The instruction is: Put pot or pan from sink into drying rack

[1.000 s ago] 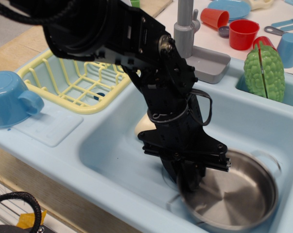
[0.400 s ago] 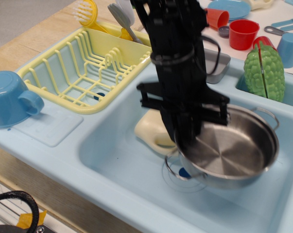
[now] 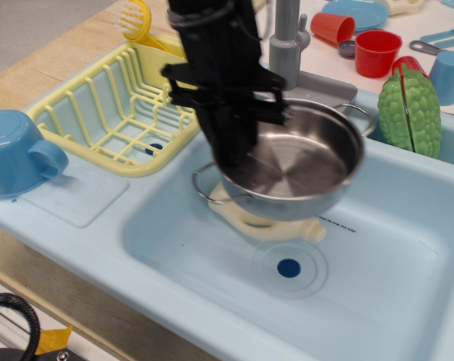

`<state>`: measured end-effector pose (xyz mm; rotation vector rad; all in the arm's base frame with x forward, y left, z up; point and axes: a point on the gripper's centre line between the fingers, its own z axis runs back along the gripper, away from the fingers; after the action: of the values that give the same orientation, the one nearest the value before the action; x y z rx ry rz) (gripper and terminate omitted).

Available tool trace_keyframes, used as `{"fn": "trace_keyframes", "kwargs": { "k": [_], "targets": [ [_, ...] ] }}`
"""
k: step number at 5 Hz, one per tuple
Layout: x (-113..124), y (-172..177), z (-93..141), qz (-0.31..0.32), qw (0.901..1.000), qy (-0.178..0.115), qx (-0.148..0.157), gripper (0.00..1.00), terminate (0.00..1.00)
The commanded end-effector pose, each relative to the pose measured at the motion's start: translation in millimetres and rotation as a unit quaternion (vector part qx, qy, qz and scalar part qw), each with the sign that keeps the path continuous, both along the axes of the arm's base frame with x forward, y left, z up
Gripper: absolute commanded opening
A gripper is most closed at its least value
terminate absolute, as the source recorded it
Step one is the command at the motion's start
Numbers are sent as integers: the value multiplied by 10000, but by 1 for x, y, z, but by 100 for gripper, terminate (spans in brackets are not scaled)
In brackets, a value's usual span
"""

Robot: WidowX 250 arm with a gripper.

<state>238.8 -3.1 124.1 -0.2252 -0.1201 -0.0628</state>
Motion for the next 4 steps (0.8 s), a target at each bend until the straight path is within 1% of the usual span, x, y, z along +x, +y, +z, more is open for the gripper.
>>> {"fn": "trace_keyframes", "kwargs": {
  "k": [1,3,4],
  "targets": [
    [10,47,22,102,9994,-332,49,0,0],
    [23,96,27,-31,9978,-665,-28,0,0],
    [26,115,28,-61,9979,-640,-87,0,0]
  ]
}}
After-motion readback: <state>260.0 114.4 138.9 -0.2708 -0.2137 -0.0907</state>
